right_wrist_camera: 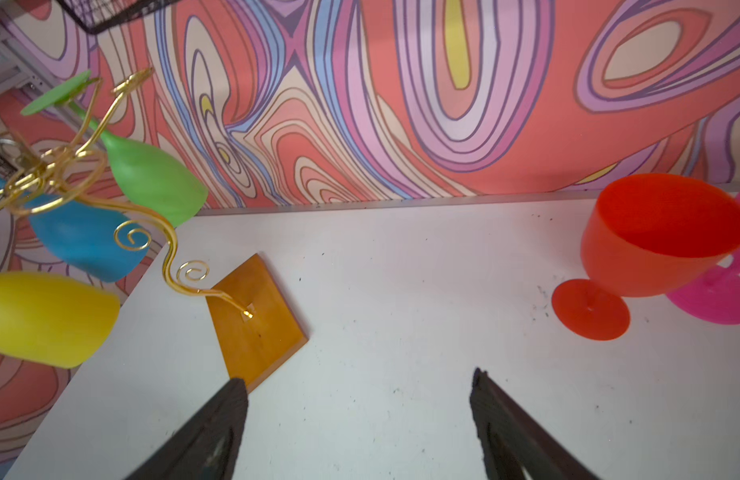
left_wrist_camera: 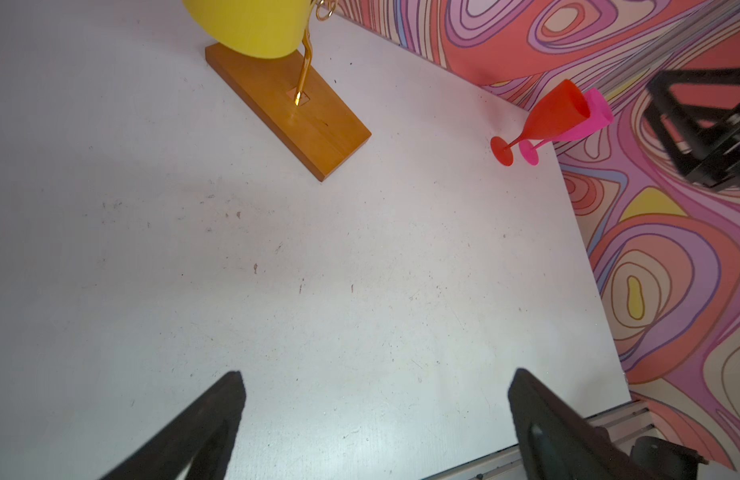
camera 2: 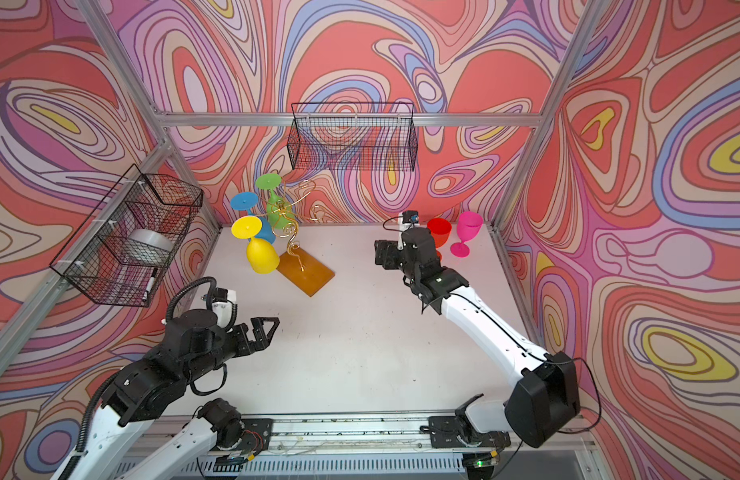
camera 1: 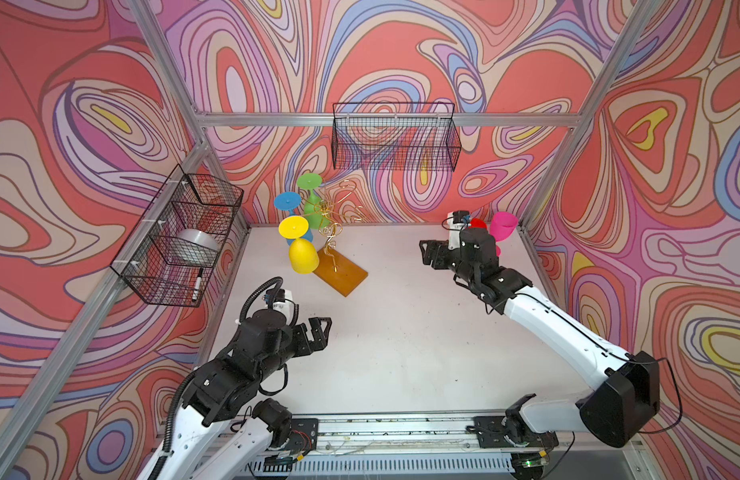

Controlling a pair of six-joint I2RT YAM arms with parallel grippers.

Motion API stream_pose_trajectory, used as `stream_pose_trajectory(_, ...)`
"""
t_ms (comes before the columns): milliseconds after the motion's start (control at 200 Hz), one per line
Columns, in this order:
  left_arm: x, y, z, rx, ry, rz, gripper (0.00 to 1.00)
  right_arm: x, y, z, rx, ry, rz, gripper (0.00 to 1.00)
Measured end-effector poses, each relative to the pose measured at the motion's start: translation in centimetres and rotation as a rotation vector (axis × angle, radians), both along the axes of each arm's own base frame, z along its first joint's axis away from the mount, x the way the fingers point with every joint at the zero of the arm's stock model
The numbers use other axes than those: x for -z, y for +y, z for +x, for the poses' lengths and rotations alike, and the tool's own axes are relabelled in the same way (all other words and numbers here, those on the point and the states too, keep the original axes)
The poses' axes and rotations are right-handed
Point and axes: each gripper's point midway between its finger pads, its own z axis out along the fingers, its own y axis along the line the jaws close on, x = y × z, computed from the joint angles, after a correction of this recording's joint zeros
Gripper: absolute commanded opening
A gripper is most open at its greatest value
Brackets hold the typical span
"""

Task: Take the wine glass off the wine glass rack
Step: 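Lift the right gripper away from the glasses while the left gripper moves toward the rack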

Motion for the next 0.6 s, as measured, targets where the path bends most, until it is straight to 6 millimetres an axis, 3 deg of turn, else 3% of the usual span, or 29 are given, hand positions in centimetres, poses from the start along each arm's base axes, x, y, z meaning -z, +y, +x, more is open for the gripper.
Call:
stream_pose_trajectory(115, -1.6, -0.2, 0.5, -0.019, -0.008, -0.03, 0.99, 1.3, 1.4, -1.3, -0.052, -0.008, -0.011, 0.88)
stream_pose_trajectory(320, -1.7, -0.7, 2.2, -0.064, 0.041, -0.08, 0.98, 3.3, 3.1, -3.5, -0.155, -0.056, -0.057, 0.88)
stream_pose_trajectory(601, -3.3, 0.3, 5.3, -0.187, 0.054, -0.218, 0.96, 5.5, 3.8, -5.6, -0.258, -0.151, -0.096, 0.88)
